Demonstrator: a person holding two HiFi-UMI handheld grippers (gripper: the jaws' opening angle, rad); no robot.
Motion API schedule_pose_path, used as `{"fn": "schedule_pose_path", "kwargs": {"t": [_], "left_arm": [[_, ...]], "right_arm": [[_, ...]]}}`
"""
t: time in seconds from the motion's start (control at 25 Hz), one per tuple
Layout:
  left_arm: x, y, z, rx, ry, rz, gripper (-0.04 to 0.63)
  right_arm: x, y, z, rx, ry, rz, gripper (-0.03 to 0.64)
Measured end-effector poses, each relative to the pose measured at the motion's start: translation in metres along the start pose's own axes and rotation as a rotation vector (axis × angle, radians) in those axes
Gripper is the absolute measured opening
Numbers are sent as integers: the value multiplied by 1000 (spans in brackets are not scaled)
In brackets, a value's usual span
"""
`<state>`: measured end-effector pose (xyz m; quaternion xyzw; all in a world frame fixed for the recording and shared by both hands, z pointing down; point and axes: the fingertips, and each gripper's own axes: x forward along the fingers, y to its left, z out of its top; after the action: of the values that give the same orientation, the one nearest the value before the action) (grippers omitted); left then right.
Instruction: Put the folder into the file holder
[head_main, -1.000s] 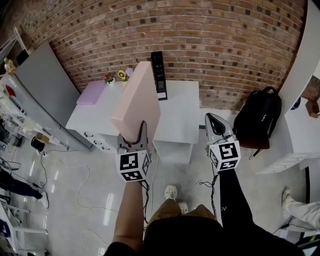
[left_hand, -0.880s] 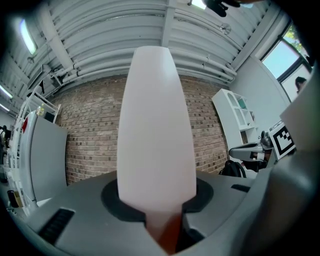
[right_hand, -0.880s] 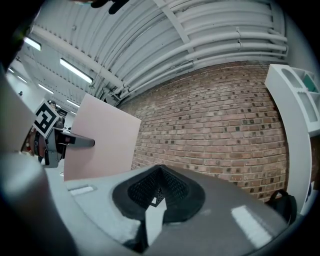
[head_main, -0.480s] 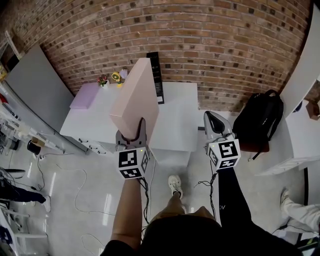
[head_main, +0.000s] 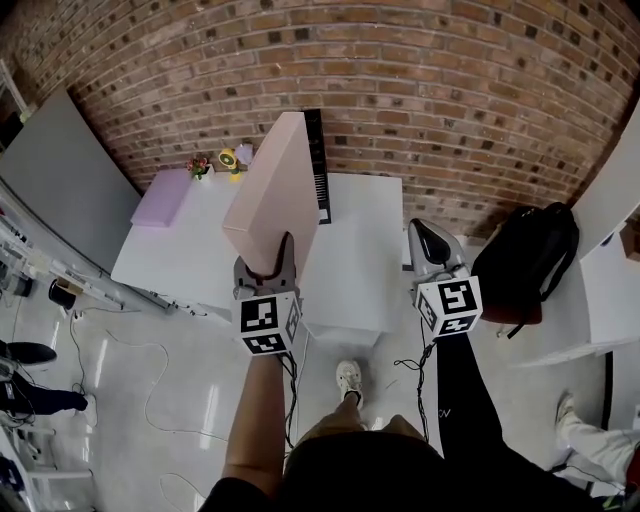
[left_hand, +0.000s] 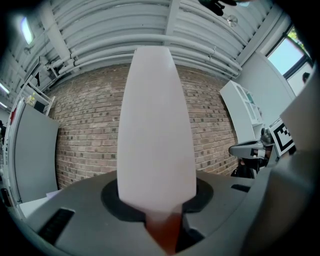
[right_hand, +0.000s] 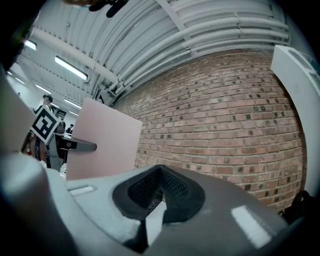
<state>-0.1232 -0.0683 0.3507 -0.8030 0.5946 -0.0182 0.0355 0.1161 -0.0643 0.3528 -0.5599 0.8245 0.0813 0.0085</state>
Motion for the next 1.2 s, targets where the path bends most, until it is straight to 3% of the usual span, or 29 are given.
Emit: {"fn": "schedule_pose_path", "kwargs": {"t": [0.72,1.2], "left_arm": [[153,46,-2,-14,-18,22,140],[193,54,-3,-28,-4,59,140]], "right_arm": [[144,-60,-16,-4,7,-28,0],[189,-79,-26,25,1,-10,0]]}}
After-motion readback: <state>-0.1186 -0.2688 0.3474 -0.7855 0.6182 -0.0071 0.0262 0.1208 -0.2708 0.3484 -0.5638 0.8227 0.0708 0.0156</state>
